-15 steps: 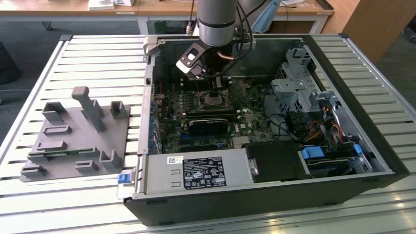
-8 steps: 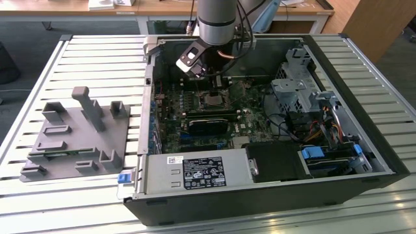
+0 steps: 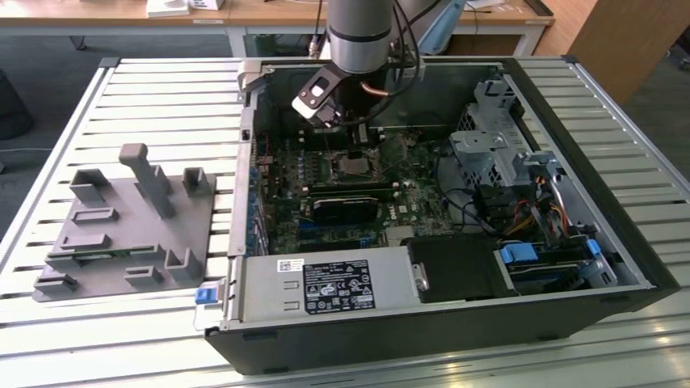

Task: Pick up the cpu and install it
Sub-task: 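Close the cpu cover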

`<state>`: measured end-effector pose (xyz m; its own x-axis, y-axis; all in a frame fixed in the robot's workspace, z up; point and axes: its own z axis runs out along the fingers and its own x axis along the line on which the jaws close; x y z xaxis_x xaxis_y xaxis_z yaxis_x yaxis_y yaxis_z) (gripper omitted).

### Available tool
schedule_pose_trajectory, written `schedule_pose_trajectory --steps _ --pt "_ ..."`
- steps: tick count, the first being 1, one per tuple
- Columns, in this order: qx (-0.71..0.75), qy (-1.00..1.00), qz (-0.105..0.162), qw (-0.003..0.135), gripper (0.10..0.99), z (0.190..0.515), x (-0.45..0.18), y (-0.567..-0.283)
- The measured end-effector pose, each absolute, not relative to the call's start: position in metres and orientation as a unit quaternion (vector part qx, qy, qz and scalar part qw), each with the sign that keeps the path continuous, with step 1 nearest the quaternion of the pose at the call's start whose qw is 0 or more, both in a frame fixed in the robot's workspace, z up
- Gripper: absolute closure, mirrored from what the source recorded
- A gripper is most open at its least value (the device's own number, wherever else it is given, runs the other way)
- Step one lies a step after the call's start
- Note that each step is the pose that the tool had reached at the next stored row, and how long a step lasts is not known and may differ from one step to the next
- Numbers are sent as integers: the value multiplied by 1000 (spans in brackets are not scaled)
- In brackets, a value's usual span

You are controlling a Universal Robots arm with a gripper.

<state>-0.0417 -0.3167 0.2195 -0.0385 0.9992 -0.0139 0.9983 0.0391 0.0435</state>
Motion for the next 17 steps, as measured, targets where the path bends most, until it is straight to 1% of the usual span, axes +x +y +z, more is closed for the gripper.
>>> schedule_pose_trajectory --steps 17 --pt "693 721 11 20 980 225 -42 -317"
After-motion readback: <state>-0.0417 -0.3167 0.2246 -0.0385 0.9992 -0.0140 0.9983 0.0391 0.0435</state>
